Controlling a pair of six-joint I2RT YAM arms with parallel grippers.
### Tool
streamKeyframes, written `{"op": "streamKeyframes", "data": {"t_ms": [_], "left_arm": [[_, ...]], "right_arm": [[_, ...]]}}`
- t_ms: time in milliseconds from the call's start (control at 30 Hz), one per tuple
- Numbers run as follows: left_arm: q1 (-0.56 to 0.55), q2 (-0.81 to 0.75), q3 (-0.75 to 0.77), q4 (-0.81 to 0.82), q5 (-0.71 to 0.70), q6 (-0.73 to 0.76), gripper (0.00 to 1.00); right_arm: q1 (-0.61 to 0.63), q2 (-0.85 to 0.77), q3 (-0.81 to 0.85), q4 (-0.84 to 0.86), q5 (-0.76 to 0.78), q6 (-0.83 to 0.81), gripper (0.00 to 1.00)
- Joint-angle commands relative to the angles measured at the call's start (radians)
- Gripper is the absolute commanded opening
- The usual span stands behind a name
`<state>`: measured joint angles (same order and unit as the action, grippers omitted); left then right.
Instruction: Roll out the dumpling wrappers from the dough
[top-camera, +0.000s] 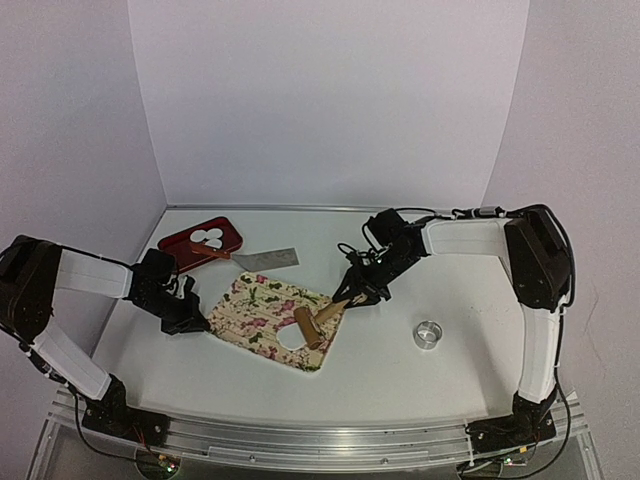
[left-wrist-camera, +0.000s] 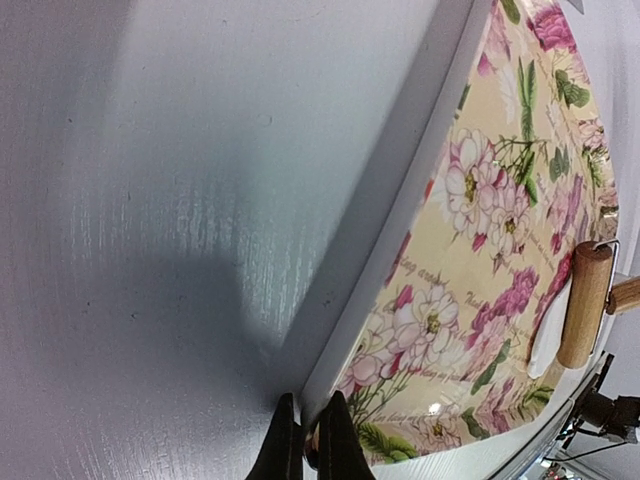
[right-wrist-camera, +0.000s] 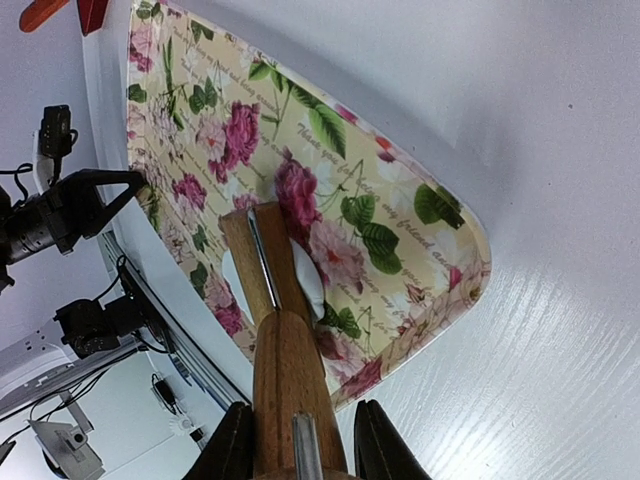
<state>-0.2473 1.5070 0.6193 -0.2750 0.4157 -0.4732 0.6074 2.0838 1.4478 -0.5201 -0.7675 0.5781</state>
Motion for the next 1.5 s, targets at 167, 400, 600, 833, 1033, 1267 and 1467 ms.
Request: {"op": "streamKeyframes", "data": {"t_ms": [167, 400, 600, 833, 1033, 1267, 1467], "left_arm": [[0.05, -0.043, 0.003, -0.074, -0.091, 0.017, 0.0], [0.025, 0.003, 0.023, -0.038, -0.048, 0.015, 0.0], [-0.005, 0.033, 0.039, -0.018, -0.056, -0.012, 0.0], [-0.004, 0.036, 0.053, -0.041, -0.085, -0.006, 0.0], [0.011, 0.014, 0.037, -0.05, -0.104, -0.011, 0.0], [0.024, -0.002, 0.024, -0.068, -0.121, -0.008, 0.0], [0.026, 0.002, 0.035, -0.072, -0.119, 0.009, 0.0]], "right_arm": [[-0.034, 0.05, -0.085, -0.358, 0.477, -0.046, 0.0], [0.088, 0.154, 0.007, -0.365, 0.446, -0.03, 0.0], [0.244, 0.267, 0.137, -0.365, 0.41, 0.043, 0.0], [0.242, 0.262, 0.152, -0.384, 0.451, 0.048, 0.0], [0.118, 0.158, 0.017, -0.383, 0.506, 0.016, 0.0], [-0.007, 0.071, -0.067, -0.386, 0.546, -0.03, 0.0], [-0.007, 0.087, -0.057, -0.384, 0.526, -0.04, 0.0]]}}
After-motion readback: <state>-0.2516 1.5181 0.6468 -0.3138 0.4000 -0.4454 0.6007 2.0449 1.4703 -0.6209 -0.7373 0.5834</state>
